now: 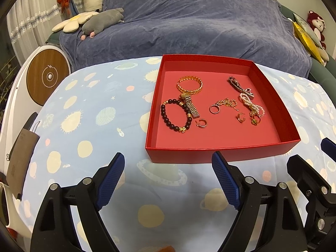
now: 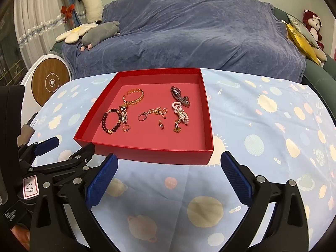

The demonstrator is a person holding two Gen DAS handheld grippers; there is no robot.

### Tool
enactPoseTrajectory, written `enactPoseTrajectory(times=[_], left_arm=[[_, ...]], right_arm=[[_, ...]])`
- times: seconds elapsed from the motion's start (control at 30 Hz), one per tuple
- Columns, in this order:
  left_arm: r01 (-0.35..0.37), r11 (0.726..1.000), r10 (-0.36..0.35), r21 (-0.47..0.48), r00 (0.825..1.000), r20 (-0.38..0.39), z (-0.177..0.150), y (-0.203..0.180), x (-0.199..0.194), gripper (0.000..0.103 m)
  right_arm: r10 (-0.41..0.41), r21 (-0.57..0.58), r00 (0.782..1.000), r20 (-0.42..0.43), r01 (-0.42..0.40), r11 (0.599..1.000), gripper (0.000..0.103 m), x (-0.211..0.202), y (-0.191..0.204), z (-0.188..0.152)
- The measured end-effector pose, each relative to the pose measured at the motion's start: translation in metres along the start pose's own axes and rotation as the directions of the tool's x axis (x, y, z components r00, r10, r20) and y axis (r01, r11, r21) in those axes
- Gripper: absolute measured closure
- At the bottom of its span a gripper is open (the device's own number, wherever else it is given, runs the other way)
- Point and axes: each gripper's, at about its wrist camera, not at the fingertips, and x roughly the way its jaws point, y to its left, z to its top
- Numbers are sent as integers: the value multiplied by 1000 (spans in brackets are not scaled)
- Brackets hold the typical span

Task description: Organize jewelry

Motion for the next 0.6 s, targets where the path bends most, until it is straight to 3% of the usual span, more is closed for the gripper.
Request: enactPoseTrajectory(times=[0.6], left_arm=[[-3,1000,3,2,1000,8,1,-1,-1,21]], right_arm=[[-3,-1,1000,-1,3,1000,7,2,-1,-1]])
